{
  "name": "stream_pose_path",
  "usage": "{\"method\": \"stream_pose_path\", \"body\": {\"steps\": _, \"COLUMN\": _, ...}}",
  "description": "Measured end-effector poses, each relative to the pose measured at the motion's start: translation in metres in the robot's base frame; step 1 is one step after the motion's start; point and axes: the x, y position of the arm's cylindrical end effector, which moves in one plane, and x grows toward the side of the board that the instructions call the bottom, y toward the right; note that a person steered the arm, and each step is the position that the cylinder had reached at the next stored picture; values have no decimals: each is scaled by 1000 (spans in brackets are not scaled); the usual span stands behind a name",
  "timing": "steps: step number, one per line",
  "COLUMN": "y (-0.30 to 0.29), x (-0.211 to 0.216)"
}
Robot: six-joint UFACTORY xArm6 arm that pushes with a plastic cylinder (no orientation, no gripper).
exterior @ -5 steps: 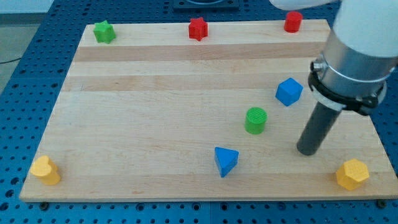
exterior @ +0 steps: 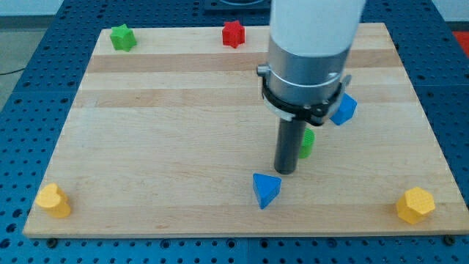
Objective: Move the green circle right to the blue cube
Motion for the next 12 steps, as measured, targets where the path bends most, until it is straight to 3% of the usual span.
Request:
{"method": "stream_pose_path", "body": {"steps": 2, "y": 10, "x": -31}}
{"method": "stream_pose_path", "body": {"steps": 5, "y": 98, "x": -39}}
{"method": "stream_pose_path", "body": {"steps": 8, "y": 129, "x": -25}}
{"method": "stream_pose_path", "body": {"steps": 10, "y": 145, "x": -58}}
{"method": "stream_pose_path", "body": {"steps": 12, "y": 159, "x": -29}}
